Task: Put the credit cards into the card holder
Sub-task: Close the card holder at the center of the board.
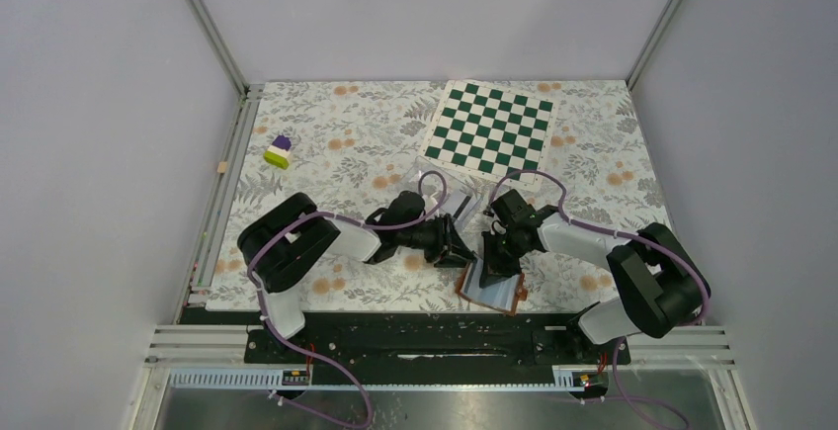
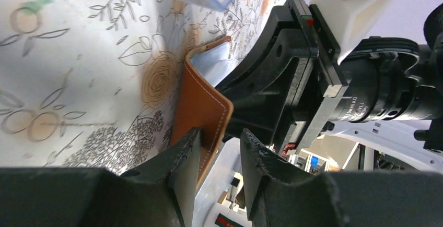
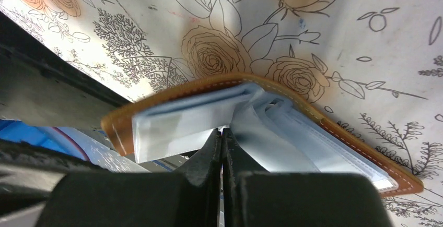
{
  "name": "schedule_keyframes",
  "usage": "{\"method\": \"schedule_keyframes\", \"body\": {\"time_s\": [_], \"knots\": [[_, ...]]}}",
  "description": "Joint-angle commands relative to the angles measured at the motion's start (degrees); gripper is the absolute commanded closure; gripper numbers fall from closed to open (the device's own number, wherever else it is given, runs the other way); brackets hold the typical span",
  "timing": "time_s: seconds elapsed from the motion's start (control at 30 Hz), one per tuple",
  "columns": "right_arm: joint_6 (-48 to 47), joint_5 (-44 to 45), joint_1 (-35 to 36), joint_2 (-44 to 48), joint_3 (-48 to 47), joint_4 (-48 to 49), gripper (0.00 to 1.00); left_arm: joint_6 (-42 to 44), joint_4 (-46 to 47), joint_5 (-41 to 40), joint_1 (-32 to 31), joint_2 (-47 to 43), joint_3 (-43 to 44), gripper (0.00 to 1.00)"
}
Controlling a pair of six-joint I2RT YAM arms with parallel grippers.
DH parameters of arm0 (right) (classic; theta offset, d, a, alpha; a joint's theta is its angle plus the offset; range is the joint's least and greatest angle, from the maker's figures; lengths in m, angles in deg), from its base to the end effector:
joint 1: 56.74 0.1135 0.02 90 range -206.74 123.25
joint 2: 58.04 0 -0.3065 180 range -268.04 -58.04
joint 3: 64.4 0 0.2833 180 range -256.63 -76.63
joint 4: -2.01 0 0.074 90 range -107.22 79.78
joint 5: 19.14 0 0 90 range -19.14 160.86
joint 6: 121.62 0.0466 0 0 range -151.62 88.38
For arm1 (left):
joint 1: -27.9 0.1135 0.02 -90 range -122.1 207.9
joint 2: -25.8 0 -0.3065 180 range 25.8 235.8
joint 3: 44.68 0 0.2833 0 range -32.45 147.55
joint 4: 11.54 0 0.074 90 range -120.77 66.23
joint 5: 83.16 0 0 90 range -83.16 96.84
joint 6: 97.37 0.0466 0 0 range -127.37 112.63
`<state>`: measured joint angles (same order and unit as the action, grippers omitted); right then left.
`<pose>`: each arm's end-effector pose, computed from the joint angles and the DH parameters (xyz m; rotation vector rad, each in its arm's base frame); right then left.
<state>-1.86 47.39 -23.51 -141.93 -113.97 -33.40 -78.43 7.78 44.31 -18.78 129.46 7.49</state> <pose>0.2088 0.1590 0.1490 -0.1987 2.9443 0.7977 0.2282 -0.2833 0.1306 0.0728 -2.6419 1.6838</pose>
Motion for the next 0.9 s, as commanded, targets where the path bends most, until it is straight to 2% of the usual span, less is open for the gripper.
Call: {"method": "schedule_keyframes", "body": {"time_s": [0.0,0.23,0.27,0.37,0.4,0.6,0.67,0.87], "knots": [[-0.5,0.0,0.5,-0.9,-0.4,2.3,1.00,0.5,4.1,3.5,-2.6,2.6,2.8,0.67],[-0.8,-0.1,0.4,-0.7,-0.5,2.2,1.00,11.9,-18.8,-3.7,-3.3,0.9,7.7,0.68],[-0.7,-0.2,0.4,-0.6,-0.6,2.0,1.00,13.1,-21.7,-4.7,-3.3,0.4,8.4,0.73],[-0.8,-0.7,0.4,0.1,-1.5,1.5,0.99,15.3,-27.4,-7.1,-3.2,-1.8,9.6,0.97],[-0.7,-0.8,0.4,0.8,-1.8,1.2,0.98,15.6,-29.1,-8.0,-3.2,-2.7,9.9,1.00],[-1.6,1.4,0.4,5.3,-3.4,-1.2,0.86,21.8,-48.4,-17.2,-3.0,-9.1,15.2,1.00],[-1.8,2.1,0.5,5.5,-3.7,-1.2,0.84,23.3,-55.6,-19.9,-2.3,-10.8,17.1,1.00],[-2.7,2.3,0.5,1.2,-5.5,-1.1,0.84,23.5,-67.8,-28.3,-1.2,-15.8,20.6,1.00]]}}
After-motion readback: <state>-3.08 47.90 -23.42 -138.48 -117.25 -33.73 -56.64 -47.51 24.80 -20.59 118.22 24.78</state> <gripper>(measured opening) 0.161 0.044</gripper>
